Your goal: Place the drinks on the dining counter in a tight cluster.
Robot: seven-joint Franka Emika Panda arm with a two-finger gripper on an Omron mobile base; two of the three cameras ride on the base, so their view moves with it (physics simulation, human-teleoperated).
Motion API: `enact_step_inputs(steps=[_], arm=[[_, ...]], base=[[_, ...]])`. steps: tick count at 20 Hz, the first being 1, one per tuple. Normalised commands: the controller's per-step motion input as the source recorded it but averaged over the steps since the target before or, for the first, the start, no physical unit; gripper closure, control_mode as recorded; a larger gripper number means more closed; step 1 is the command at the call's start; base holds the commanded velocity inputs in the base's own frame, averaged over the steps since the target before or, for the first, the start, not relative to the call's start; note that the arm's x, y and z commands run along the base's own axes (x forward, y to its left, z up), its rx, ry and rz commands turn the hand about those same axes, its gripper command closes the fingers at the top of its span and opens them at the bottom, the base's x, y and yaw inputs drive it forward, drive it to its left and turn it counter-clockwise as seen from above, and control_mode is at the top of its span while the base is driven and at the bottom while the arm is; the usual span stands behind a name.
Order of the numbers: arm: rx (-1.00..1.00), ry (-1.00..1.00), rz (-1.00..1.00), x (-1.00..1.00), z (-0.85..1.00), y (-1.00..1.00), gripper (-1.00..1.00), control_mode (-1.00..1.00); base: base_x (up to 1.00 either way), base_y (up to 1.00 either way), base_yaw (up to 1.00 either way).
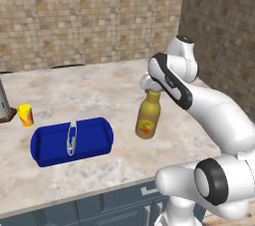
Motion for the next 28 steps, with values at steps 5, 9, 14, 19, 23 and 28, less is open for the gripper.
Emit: enact_step_inputs(steps=[5, 9, 14, 19, 23, 28], arm=[[-0.01, 0.00, -0.11, 0.17, -0.01, 0.00, 1.00, -1.00], [0.00, 0.00, -0.11, 0.12, -0.07, 0.00, 1.00, -1.00], [-0.01, 0.00, -0.04, 0.02, -0.02, 0.00, 1.00, -1.00], [-0.01, 0.00, 0.01, 0.00, -0.01, 0.03, 1.00, -1.00], [0.00, 0.00, 0.07, 0.00, -0.13, 0.00, 1.00, -1.00], [0.00, 0.00, 0.01, 0.00, -0.41, 0.00, 1.00, -1.00]], base=[[0.00, 0.00, 0.00], [0.00, 0.00, 0.00], [0.00, 0.00, 0.00], [0.00, 0.00, 0.00], [0.00, 0.00, 0.00], [0.00, 0.00, 0.00]])
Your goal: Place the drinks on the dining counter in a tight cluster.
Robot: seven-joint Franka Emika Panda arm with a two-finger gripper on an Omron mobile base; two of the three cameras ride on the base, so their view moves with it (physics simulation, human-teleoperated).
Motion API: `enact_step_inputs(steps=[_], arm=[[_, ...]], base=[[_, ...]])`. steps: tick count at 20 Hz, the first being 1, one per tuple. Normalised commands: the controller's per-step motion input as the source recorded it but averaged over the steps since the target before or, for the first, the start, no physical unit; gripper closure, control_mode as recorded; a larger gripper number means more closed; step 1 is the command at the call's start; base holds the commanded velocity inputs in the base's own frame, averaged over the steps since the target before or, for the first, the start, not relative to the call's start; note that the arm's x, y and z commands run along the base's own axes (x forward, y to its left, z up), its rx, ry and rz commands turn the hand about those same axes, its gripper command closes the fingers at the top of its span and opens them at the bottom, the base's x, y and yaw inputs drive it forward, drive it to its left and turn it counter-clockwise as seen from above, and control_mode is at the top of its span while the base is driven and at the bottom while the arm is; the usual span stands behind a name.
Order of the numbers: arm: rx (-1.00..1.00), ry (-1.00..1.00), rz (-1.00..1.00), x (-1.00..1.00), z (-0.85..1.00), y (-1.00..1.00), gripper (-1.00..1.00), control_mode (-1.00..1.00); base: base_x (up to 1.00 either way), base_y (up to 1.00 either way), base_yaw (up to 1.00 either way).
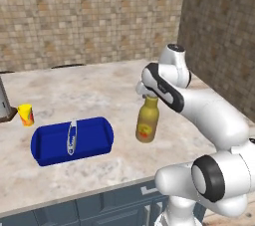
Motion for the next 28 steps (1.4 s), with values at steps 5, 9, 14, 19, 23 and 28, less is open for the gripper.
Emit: enact_step_inputs(steps=[5, 9, 14, 19, 23, 28], arm=[[0.00, 0.00, 0.00, 0.00, -0.33, 0.00, 1.00, -1.00], [0.00, -0.03, 0.00, 0.00, -0.23, 0.00, 1.00, -1.00], [0.00, -0.04, 0.00, 0.00, -0.08, 0.00, 1.00, -1.00], [0.00, -0.01, 0.00, 0.00, -0.01, 0.00, 1.00, -1.00], [0.00, 0.00, 0.00, 0.00, 0.00, 0.00, 1.00, -1.00], [0.00, 0.00, 0.00, 0.00, 0.00, 0.00, -1.00, -1.00]], base=[[0.00, 0.00, 0.00], [0.00, 0.00, 0.00], [0.00, 0.00, 0.00], [0.00, 0.00, 0.00], [0.00, 0.00, 0.00], [0.00, 0.00, 0.00]])
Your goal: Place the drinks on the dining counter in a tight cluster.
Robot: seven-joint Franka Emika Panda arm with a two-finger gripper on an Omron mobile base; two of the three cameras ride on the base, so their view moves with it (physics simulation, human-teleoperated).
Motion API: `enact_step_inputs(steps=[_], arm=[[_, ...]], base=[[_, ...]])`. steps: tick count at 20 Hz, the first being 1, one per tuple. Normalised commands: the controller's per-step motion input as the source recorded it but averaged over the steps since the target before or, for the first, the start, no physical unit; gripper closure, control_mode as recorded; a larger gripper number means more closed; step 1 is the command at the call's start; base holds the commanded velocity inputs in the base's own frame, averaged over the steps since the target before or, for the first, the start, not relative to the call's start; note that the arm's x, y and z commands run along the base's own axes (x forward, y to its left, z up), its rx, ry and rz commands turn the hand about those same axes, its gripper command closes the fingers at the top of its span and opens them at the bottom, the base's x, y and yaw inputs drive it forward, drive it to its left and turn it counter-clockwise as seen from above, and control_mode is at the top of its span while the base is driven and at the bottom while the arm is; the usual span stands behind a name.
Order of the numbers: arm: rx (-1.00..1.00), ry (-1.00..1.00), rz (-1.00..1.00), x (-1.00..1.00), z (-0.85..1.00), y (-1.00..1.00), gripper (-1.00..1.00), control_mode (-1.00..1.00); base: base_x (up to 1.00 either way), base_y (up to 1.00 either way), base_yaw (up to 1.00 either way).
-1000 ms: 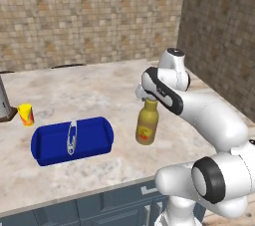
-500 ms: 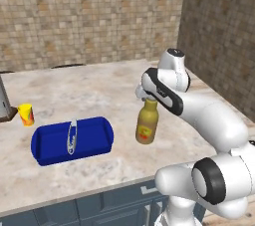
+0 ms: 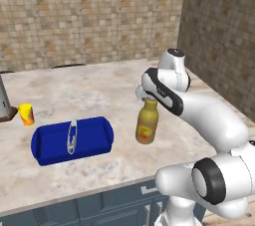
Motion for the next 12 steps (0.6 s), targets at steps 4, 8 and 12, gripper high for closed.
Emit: enact_step_inputs(steps=[4, 8, 12], arm=[[0.00, 0.00, 0.00, 0.00, 0.00, 0.00, -1.00, -1.00], [0.00, 0.00, 0.00, 0.00, 0.00, 0.00, -1.00, -1.00], [0.00, -0.02, 0.00, -0.10, 0.12, 0.00, -1.00, -1.00]], base=[[0.00, 0.00, 0.00], [0.00, 0.00, 0.00], [0.00, 0.00, 0.00]])
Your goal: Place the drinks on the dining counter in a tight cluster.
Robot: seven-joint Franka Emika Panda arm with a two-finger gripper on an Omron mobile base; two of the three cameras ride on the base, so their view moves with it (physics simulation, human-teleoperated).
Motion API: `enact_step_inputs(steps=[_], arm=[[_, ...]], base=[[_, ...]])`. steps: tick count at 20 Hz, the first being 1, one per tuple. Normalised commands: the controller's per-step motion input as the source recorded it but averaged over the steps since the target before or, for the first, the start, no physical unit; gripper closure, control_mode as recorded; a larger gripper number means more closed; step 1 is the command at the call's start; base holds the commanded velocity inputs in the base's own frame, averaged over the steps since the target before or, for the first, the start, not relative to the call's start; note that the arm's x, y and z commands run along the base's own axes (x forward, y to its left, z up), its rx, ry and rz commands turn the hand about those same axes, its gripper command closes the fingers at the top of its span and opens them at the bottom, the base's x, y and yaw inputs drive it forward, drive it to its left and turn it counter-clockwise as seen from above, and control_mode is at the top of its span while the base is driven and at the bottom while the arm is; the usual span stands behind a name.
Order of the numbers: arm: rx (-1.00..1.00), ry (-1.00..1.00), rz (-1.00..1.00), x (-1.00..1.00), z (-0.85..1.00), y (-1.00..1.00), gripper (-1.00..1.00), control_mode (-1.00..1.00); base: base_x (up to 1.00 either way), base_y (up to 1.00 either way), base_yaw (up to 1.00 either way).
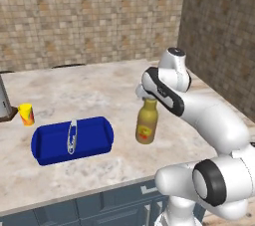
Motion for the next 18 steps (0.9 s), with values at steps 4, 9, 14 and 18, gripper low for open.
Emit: enact_step_inputs(steps=[4, 9, 14, 18], arm=[[0.00, -0.02, 0.00, -0.10, 0.15, 0.00, -1.00, -1.00], [0.00, -0.06, 0.00, -0.26, 0.29, 0.00, -1.00, -1.00], [0.00, -0.05, 0.00, -0.64, 0.21, 0.00, -1.00, -1.00], [0.00, -0.09, 0.00, -0.74, 0.29, -0.03, -1.00, -1.00]], base=[[0.00, 0.00, 0.00], [0.00, 0.00, 0.00], [0.00, 0.00, 0.00], [0.00, 0.00, 0.00]])
